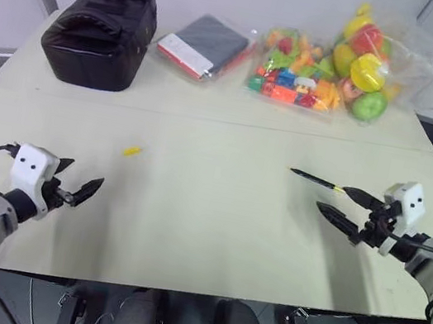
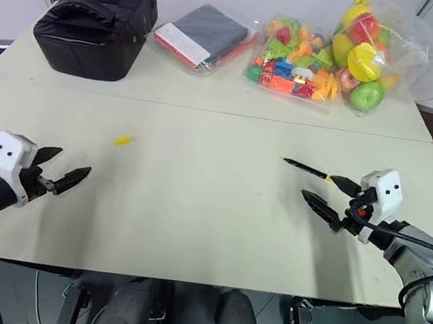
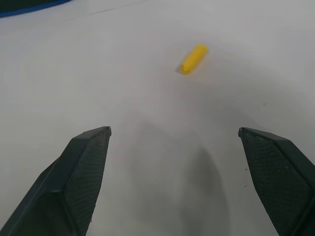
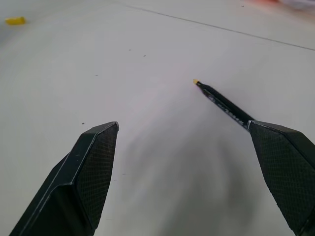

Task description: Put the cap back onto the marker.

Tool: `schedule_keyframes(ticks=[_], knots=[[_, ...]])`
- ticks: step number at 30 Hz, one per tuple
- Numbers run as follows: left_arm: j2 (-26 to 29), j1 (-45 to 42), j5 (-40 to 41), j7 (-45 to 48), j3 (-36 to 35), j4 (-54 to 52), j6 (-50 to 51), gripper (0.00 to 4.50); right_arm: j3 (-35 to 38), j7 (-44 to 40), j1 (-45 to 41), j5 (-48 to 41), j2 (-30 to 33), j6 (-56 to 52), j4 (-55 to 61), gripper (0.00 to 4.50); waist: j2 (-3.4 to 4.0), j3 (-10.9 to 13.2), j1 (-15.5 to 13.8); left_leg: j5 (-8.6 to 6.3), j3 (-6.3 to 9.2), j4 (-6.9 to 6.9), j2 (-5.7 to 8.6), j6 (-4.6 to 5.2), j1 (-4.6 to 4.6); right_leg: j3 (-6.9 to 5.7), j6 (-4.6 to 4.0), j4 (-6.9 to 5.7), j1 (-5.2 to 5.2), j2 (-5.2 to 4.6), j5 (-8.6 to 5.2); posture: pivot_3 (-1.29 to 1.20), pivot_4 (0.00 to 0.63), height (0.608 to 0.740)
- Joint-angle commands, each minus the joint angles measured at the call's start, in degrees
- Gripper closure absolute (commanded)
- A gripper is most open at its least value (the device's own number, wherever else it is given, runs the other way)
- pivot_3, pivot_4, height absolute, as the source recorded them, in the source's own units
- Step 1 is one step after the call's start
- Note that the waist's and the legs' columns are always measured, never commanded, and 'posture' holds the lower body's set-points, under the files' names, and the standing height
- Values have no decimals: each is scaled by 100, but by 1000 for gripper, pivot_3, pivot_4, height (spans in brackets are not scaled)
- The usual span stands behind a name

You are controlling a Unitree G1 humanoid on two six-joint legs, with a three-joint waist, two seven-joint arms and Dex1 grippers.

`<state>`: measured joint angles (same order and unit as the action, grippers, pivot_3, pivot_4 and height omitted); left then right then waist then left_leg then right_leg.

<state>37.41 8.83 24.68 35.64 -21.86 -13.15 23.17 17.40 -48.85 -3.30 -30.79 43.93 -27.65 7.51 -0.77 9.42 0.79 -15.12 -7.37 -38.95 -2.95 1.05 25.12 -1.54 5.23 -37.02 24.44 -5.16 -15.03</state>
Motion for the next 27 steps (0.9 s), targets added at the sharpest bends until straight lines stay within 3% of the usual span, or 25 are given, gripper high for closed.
schedule_keyframes(ticks=[1, 27], knots=[[53, -40, 0, 47, -208, -20, -174, 157, 41, -4, -85, 22, 19, 57, 77, 139, 0, 0, -1, -1, 0, 0, 0, -1, 0, 0, 0, 0, 0, -2, 0, 0, 150, 740], [27, -426, 86, 251, -90, 17, -132, 157, -137, 90, -262, 392, -104, 402, -273, 139, 1, 1, 8, -11, -4, 14, 7, -19, 1, -11, -3, 3, 9, -36, 1, 0, 150, 740]])
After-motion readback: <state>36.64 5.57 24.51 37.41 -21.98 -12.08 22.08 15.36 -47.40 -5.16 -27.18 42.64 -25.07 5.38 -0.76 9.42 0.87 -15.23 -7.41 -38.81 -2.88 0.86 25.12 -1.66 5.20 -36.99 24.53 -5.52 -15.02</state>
